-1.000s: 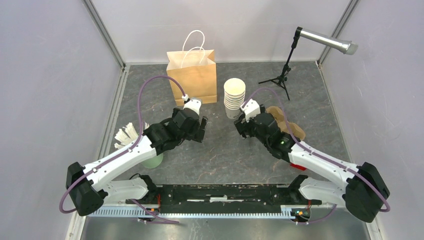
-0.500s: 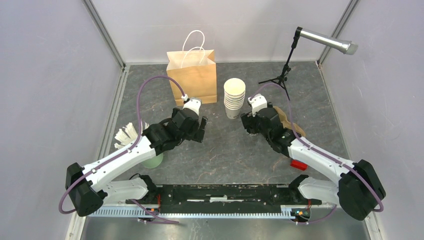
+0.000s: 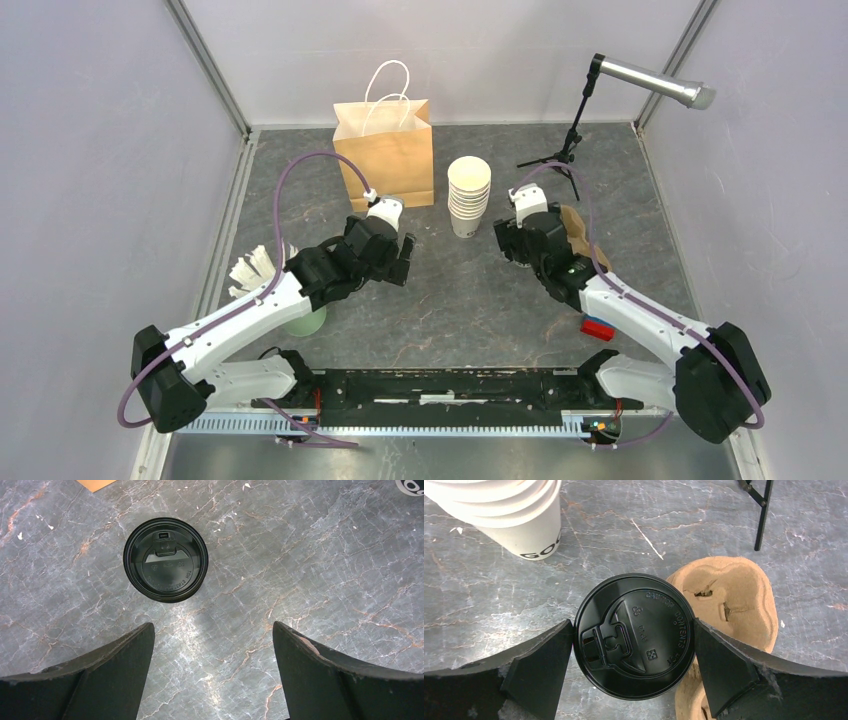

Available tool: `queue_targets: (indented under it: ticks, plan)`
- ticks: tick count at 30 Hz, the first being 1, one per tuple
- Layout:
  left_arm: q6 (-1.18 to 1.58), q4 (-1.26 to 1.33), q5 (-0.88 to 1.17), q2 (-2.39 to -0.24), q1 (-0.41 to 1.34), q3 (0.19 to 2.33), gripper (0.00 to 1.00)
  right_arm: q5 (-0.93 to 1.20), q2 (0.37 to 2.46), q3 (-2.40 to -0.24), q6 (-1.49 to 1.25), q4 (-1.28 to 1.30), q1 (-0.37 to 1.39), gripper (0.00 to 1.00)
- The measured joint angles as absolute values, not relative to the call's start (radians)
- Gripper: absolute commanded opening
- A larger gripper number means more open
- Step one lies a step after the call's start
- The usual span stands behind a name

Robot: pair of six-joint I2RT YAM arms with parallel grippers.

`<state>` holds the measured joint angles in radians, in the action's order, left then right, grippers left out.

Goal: Pack the takeout coffee

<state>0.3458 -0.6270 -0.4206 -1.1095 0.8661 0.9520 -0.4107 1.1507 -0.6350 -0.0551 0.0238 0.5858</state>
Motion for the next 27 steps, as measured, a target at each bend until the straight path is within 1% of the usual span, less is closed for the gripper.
queue_targets:
  ticks: [4, 8, 20, 27]
  plan:
    - [0.346, -0.628, -0.417, -1.11, 0.866, 0.952, 0.94, -0.413, 1.151, -0.636, -0.056, 0.028, 0.565, 0.94]
    - [0.346, -0.632, -0.416, -1.11, 0.866, 0.952, 0.94, -0.393, 1.146, -0.638, -0.056, 0.039, 0.561, 0.98]
    - [0.346, -0.634, -0.417, -1.126, 0.866, 0.952, 0.94, -0.293, 1.132, -0.645, -0.065, 0.087, 0.56, 0.98]
    - [0.346, -0.635, -0.417, -1.143, 0.866, 0.952, 0.97, -0.286, 1.137, -0.66, -0.067, 0.098, 0.56, 0.98]
